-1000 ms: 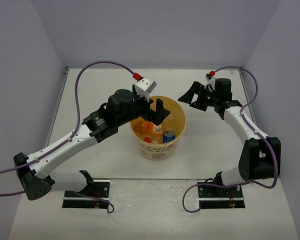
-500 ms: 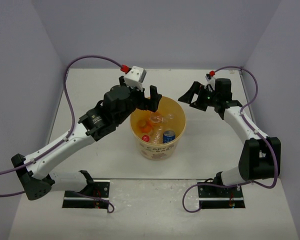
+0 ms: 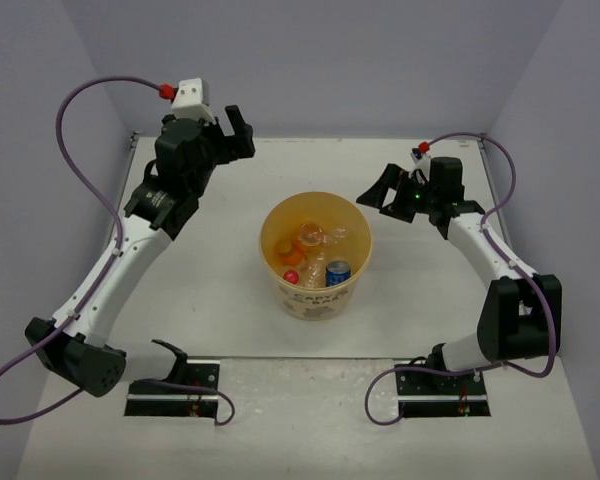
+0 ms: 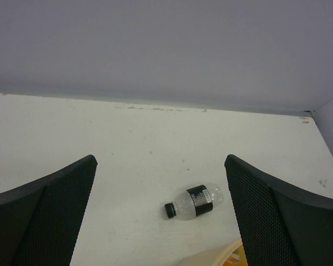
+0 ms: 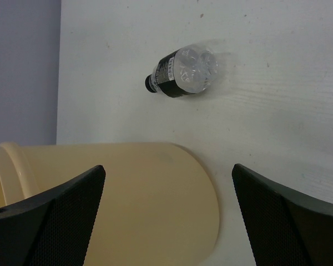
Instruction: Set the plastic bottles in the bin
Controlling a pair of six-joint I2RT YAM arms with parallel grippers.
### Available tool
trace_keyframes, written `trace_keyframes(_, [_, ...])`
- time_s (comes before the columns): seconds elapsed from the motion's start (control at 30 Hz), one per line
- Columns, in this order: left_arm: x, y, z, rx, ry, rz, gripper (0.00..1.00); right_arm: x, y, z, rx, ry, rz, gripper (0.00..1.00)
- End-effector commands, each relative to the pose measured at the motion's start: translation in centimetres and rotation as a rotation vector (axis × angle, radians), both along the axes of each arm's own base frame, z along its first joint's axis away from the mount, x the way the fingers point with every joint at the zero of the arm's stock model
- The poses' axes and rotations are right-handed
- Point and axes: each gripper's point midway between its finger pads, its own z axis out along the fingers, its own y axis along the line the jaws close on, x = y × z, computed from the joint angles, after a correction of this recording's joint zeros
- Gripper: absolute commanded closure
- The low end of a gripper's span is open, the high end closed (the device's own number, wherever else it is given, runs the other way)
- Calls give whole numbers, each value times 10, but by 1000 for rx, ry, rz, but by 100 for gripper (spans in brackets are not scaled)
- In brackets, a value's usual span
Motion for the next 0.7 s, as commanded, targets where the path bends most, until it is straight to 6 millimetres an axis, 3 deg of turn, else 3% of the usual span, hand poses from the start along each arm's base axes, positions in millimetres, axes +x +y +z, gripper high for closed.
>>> trace_keyframes(0.0, [18, 19, -1, -59, 14, -10, 0, 1, -3, 14, -18, -59, 2, 1])
trace_keyframes(0.07, [26, 28, -12, -62, 37, -10, 0, 1, -3, 14, -18, -57, 4, 1])
trace_keyframes(0.17, [43, 45, -43, -75, 104, 8, 0, 2, -1, 13, -14, -47, 12, 1])
trace_keyframes(0.27, [60, 63, -86, -94, 170, 14, 0, 2, -2, 12, -15, -44, 13, 1])
trace_keyframes(0.37, [73, 60, -133, -97, 235, -21, 0, 3, -3, 10, -25, -42, 8, 1])
trace_keyframes(0.47, [80, 42, -167, -114, 291, -113, 0, 3, -3, 7, -31, -35, 6, 1])
trace_keyframes(0.57, [86, 31, -196, -126, 349, -168, 0, 3, -4, 5, -36, -27, 6, 1])
trace_keyframes(0.67, [89, 28, -211, -127, 377, -179, 0, 2, -6, 3, -51, -29, 1, 1])
